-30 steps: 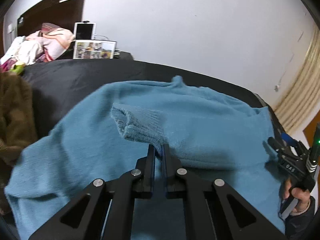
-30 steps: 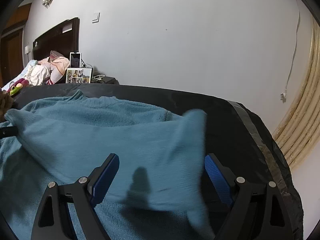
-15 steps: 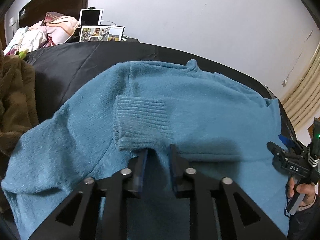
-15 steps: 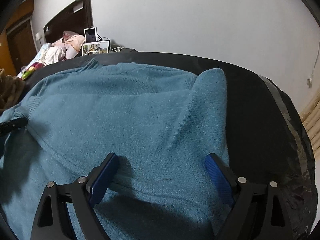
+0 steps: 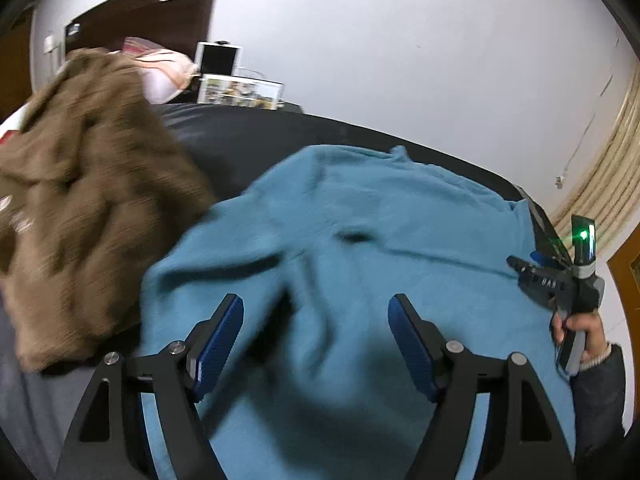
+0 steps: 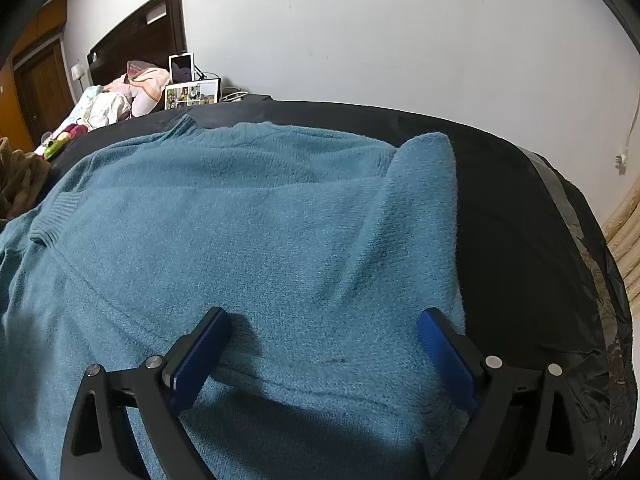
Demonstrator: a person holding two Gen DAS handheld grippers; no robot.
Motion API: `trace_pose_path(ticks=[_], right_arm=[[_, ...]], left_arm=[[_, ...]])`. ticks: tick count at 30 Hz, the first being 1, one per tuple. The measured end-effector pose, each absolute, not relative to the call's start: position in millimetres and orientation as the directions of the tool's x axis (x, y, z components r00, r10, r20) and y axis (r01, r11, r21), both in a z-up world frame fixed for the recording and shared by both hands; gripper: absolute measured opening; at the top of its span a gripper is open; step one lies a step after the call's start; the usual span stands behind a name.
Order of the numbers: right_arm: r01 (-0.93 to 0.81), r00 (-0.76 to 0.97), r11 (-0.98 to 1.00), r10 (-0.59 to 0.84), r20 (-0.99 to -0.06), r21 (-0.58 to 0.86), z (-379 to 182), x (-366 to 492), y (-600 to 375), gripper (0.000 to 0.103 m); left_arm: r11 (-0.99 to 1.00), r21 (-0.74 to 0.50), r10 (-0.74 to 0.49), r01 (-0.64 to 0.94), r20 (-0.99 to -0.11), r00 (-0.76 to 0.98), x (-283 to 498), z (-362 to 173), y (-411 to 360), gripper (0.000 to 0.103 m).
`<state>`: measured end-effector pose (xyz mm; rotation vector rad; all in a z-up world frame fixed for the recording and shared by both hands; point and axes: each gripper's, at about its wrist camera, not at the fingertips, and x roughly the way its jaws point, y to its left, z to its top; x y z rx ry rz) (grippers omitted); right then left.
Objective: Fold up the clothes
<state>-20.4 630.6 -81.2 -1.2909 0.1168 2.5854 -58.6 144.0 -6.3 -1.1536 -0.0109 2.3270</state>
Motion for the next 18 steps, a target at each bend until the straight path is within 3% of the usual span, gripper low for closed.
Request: trace_pose_path(ticks=[10, 18], right_arm=[[-0.257, -0.575, -0.965, 0.194, -0.795, -0.05, -80.9, -20.0, 629.3, 0.098], [-0.3, -0.562, -0.95, 0.255, -0.787, -0.093, -69.7, -7.7, 614.9, 0.098]], left_arm=[[-0.898, -0.265, 0.419, -0.352, -0.763, -0.492, -32.9, -25.3, 51.2, 0.08], [-0.874, -0.298, 0.457, -0.384, -0.774, -0.438, -32.3, -47.8, 61.1, 0.08]])
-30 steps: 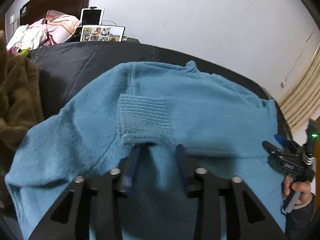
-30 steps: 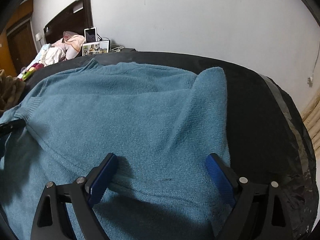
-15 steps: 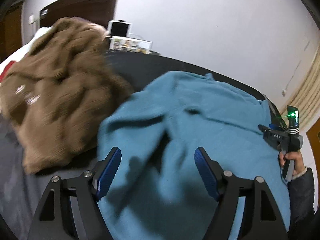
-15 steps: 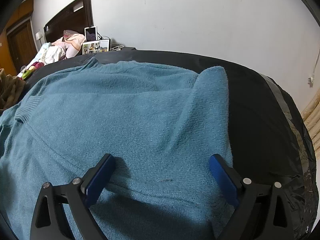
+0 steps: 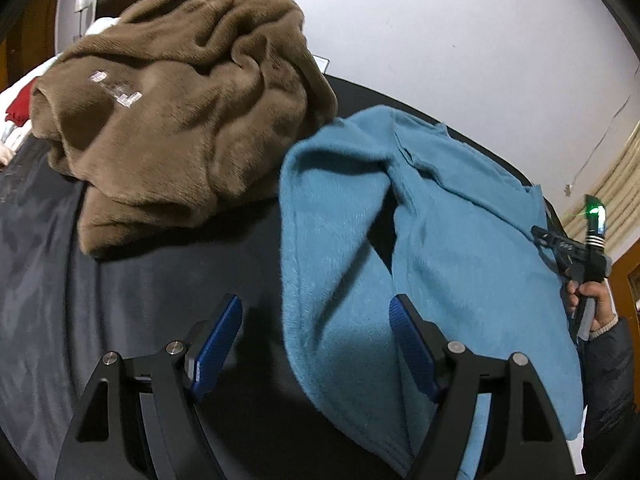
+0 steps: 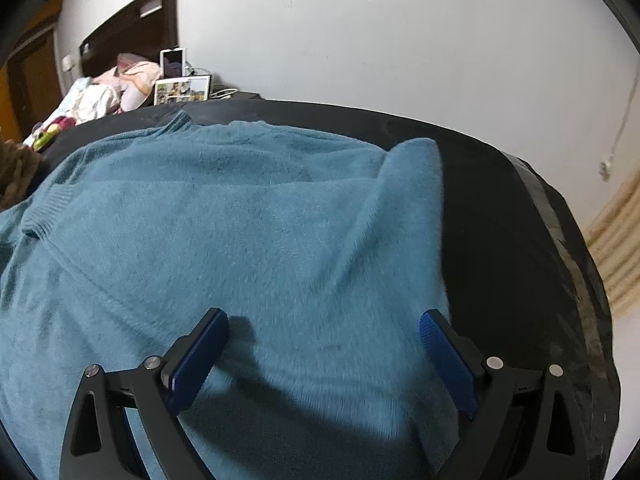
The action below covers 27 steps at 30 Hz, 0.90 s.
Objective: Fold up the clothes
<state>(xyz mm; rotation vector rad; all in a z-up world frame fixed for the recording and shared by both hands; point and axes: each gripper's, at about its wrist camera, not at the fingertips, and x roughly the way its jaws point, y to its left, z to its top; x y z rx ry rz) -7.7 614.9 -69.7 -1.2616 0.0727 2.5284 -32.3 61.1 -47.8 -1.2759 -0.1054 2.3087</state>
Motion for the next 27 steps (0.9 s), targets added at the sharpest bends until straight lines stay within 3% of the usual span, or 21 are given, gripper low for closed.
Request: trace_pose_path(ticks=[7, 8, 9, 11, 13, 17, 27], right_arm=[[-0.239, -0.658, -0.966, 0.238, -0.715, -0.101, -36.3, 22.3, 575.9, 0.098], [-0.227, -0.671, -0.968, 0.234, -0.704, -0.106, -31.8, 25.4, 569.4, 0.098], [-0.217, -0.683, -0.97, 0.229, -0.694, -0.106, -28.2, 27.2, 563.3, 0.098], [-0.201, -0.7, -0.974, 0.219, -0.68, -0.107, -23.5, 29.4, 552.6, 0.098], [-0.188, -0.709, -0.976, 0.209, -0.674, -0.105, -23.0, 28.7, 542.8, 0.098], [-0.166, -0.711, -0.977, 0.213, -0.67, -0.134, -31.0, 24.9, 527.7, 0.098], [-0.212, -0.67, -0.975, 0.198, -0.715, -0.071, -59.1, 24.5, 546.6, 0.098]], left_arm=[[-0.883, -0.271, 0.438, -0.383, -0.767, -0.468, -36.6, -56.8, 72.7, 0.078], [-0.885, -0.269, 0.435, -0.379, -0.767, -0.472, -37.0, -57.1, 72.8, 0.07], [-0.887, -0.268, 0.433, -0.375, -0.767, -0.475, -37.4, -57.4, 72.8, 0.049], [-0.892, -0.275, 0.428, -0.359, -0.771, -0.471, -39.4, -58.5, 70.4, 0.022], [-0.896, -0.28, 0.425, -0.344, -0.768, -0.48, -40.3, -57.2, 66.6, 0.016], [-0.901, -0.256, 0.417, -0.35, -0.734, -0.536, -34.4, -36.9, 61.8, 0.013], [-0.941, 0.095, 0.213, -0.323, -0.577, -0.789, -37.2, 49.9, 82.9, 0.013]])
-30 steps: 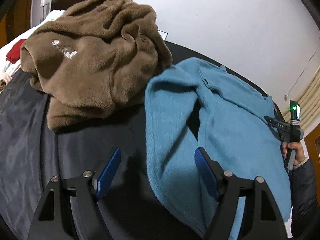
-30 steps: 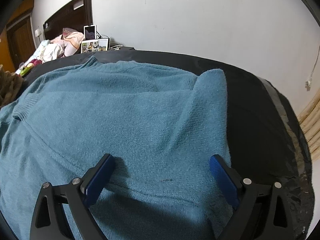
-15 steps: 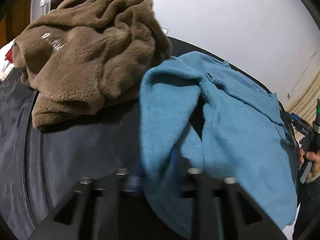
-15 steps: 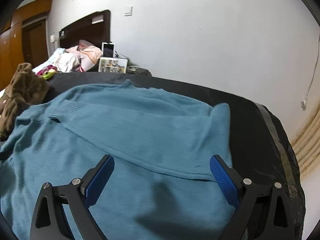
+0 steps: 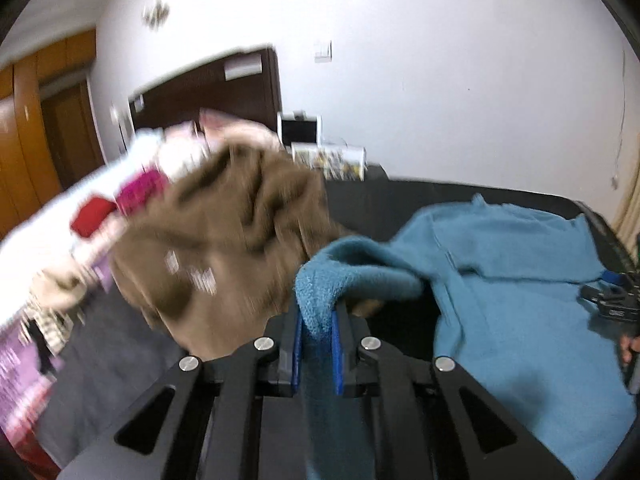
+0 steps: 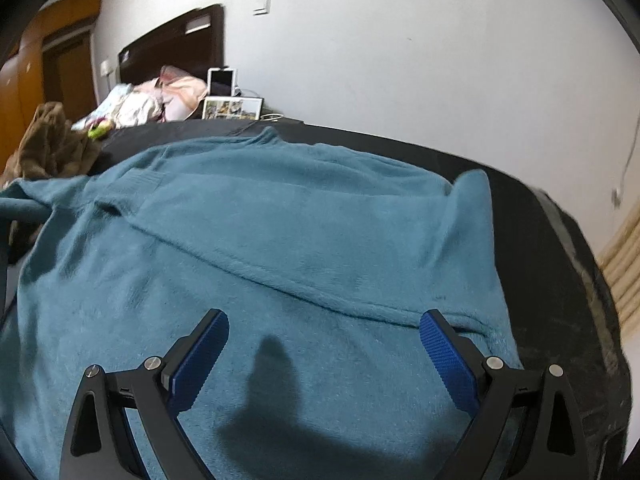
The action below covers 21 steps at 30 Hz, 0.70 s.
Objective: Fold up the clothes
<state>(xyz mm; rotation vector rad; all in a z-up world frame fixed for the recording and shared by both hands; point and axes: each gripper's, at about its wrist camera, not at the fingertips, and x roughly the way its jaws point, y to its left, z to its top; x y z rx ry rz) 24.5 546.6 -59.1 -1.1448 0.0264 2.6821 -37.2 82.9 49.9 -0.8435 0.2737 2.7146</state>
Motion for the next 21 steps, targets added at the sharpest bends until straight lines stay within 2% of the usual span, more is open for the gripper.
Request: trace_pose_path(ticks=[2, 7, 10, 13, 16, 18, 19, 21], right_arm=[[-0.233, -0.668, -0.971, 0.195, -0.718, -0.047, -59.8, 26.5, 553.1, 0.098], [-0.235, -0.675, -0.972, 0.172, -0.718, -0.012, -60.5, 29.4, 557.5, 0.098], [-0.23, -0.684, -0.973, 0.172, -0.709, -0.015, -58.1, 31.2, 556.2, 0.098], [-0.235, -0.689, -0.972, 0.176, -0.703, -0.013, -56.2, 32.3, 556.8, 0.098], [-0.255, -0.691, -0.967, 0.178, -0.701, 0.006, -55.4, 34.1, 563.0, 0.098], [-0.272, -0.692, -0.962, 0.177, -0.699, 0.025, -54.7, 36.4, 568.3, 0.098], [-0.278, -0.693, -0.96, 0.177, -0.699, 0.033, -54.5, 37.3, 570.7, 0.098], [-0.286, -0.693, -0.957, 0.173, -0.7, 0.047, -54.6, 38.2, 574.3, 0.098]], left_arm=[[-0.935, 0.179, 0.171, -0.307, -0.532, -0.83, -40.3, 65.2, 95.7, 0.013], [-0.868, 0.354, 0.183, -0.35, -0.427, -0.886, -29.4, 85.3, 153.5, 0.013], [-0.768, 0.472, 0.259, -0.432, -0.387, -0.885, 0.1, 80.3, 198.6, 0.015], [-0.609, 0.596, 0.326, -0.522, -0.412, -0.851, 31.5, 51.1, 249.9, 0.018], [-0.444, 0.673, 0.369, -0.592, -0.465, -0.805, 60.9, 13.5, 281.0, 0.031], [-0.377, 0.691, 0.376, -0.617, -0.495, -0.783, 73.7, -5.3, 288.8, 0.041], [-0.347, 0.694, 0.379, -0.631, -0.512, -0.771, 82.8, -15.2, 286.7, 0.043], [-0.32, 0.691, 0.387, -0.648, -0.529, -0.755, 92.7, -23.1, 283.9, 0.056]])
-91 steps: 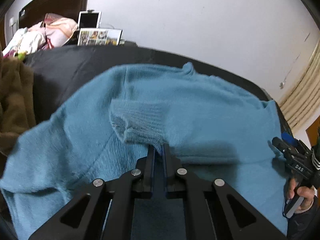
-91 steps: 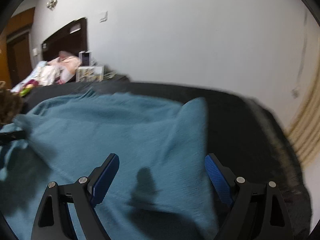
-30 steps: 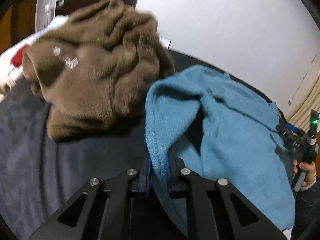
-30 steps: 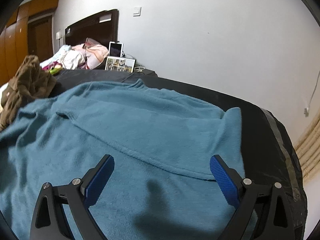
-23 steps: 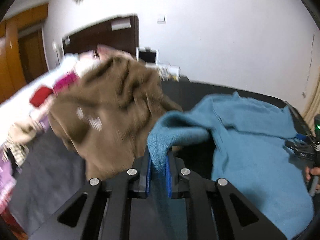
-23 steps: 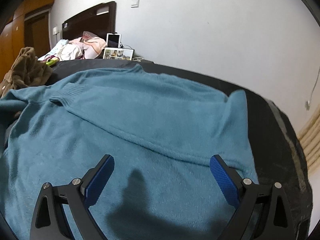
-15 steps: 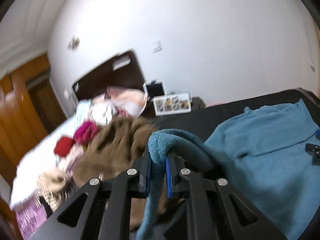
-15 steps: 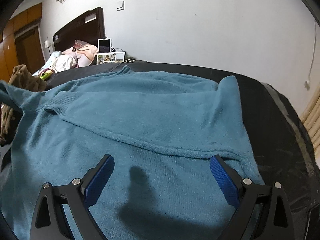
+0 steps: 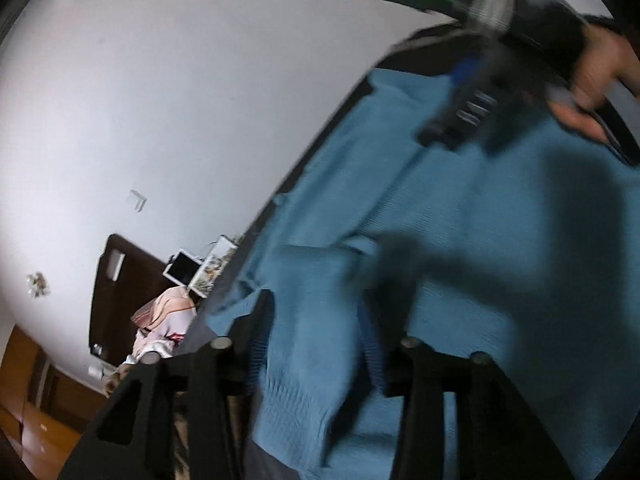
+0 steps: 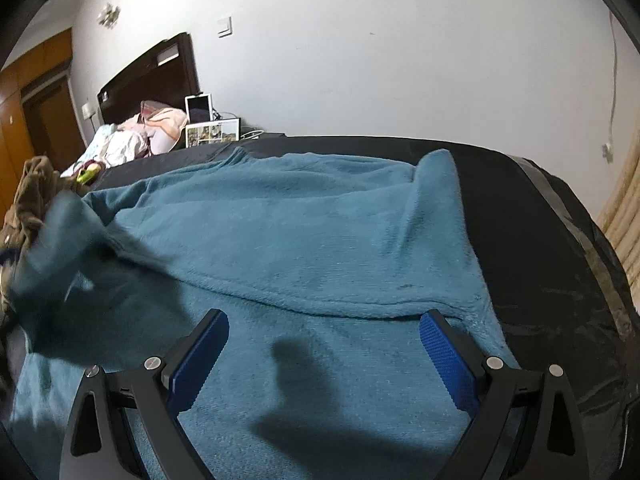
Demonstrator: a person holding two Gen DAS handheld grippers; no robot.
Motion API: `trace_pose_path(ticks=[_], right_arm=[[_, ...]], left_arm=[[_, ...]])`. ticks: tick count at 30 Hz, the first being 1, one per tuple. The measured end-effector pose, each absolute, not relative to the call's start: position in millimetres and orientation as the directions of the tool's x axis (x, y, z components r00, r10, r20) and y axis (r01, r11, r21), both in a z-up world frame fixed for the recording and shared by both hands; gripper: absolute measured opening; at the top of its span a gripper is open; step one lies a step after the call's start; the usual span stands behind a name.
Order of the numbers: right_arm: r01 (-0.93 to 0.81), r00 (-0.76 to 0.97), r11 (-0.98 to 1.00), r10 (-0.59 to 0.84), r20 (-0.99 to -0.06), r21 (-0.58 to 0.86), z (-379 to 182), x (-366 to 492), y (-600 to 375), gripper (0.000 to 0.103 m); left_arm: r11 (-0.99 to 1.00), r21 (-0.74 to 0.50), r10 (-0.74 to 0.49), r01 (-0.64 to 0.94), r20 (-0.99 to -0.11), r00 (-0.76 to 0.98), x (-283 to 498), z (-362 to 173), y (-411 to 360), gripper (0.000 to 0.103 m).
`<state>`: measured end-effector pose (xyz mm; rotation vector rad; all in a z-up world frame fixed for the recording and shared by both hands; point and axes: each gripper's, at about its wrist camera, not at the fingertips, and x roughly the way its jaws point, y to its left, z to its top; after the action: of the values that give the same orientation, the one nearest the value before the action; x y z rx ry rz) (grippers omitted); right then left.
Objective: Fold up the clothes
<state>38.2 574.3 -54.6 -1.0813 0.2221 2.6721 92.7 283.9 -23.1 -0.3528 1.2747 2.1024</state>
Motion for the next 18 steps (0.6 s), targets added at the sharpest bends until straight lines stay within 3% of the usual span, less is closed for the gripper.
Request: trace_pose_path(ticks=[1, 3, 5, 12, 18], right_arm=[[-0.288, -0.693, -0.956, 0.17, -0.7, 0.052, -54.7, 38.2, 575.7, 0.098], [-0.285, -0.691, -0.957, 0.168, -0.703, 0.052, -55.3, 36.6, 575.3, 0.098], [-0.28, -0.689, -0.959, 0.167, -0.705, 0.046, -55.8, 35.7, 573.4, 0.098], [-0.239, -0.748, -0.97, 0.159, -0.645, 0.038, -43.9, 45.5, 561.5, 0.098], [-0.054, -0.785, -0.998, 0.016, -0.619, 0.042, -19.2, 51.0, 514.4, 0.098]], left_arm=[[-0.314, 0.683, 0.394, -0.659, -0.537, -0.745, 96.8, -24.0, 281.5, 0.059], [-0.306, 0.662, 0.414, -0.684, -0.554, -0.722, 106.9, -24.4, 274.2, 0.076], [-0.3, 0.634, 0.443, -0.713, -0.569, -0.693, 118.3, -21.3, 267.1, 0.081], [-0.3, 0.565, 0.487, -0.769, -0.602, -0.633, 144.4, -14.3, 235.0, 0.081], [-0.507, 0.457, 0.429, -0.731, -0.601, -0.674, 106.0, 5.3, 181.9, 0.081]])
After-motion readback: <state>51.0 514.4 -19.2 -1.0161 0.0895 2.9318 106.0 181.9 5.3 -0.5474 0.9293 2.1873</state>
